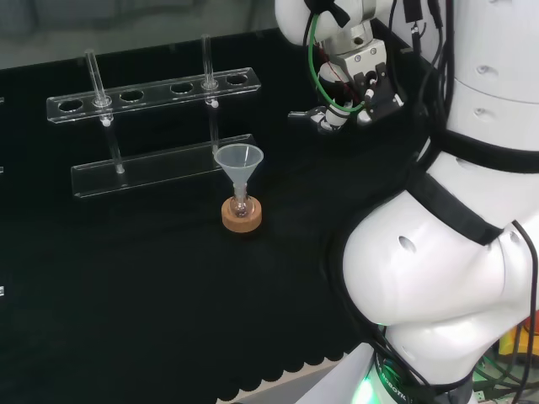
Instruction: Pour all the NaCl from the weighing funnel into the round-bottom flask.
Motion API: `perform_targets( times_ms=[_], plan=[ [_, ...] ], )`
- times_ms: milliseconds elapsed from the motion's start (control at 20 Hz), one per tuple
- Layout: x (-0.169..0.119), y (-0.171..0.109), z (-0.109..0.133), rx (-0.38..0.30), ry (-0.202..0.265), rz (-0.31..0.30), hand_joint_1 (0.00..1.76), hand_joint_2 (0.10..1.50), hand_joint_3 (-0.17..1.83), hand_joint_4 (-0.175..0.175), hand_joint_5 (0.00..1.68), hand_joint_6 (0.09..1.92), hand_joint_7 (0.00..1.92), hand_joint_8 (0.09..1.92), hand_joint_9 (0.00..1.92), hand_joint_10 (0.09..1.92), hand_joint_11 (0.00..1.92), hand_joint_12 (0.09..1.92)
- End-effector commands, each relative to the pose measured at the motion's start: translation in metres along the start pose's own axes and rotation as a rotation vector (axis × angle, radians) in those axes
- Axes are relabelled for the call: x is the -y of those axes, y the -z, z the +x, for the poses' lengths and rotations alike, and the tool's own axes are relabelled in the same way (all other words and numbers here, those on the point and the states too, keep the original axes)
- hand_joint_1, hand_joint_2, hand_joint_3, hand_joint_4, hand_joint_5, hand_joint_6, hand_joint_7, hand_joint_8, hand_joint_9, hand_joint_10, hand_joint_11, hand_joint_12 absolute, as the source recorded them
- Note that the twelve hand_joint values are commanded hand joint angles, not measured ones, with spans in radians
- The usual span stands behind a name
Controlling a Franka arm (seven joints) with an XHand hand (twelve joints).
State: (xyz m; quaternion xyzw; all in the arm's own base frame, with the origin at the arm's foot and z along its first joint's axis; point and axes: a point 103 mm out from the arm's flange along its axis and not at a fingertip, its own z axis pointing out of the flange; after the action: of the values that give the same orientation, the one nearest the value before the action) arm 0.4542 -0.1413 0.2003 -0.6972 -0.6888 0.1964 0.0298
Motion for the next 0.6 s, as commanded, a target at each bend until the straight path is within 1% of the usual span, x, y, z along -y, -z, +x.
perform_targets(
  times_ms=[50,200,400,500,600],
  plan=[
    [0.029,0.012,0.013,0.039,0.008,-0.008,1.1,0.69,0.67,0.175,1.19,0.82,0.52,0.65,0.83,0.49,0.61,1.21],
    [0.038,0.019,0.021,0.046,0.022,-0.021,1.1,0.69,0.67,0.175,1.19,0.82,0.52,0.65,0.83,0.49,0.61,1.21],
    [0.053,0.029,0.031,0.046,0.064,-0.029,1.1,0.69,0.67,0.175,1.19,0.82,0.51,0.65,0.83,0.49,0.61,1.21],
    [0.061,0.034,0.039,0.059,0.079,-0.036,1.1,0.68,0.67,0.175,1.19,0.82,0.51,0.65,0.83,0.49,0.6,1.21],
    [0.068,0.037,0.046,0.079,0.087,-0.031,1.1,0.68,0.67,0.175,1.19,0.82,0.51,0.65,0.83,0.49,0.61,1.21]
  ],
)
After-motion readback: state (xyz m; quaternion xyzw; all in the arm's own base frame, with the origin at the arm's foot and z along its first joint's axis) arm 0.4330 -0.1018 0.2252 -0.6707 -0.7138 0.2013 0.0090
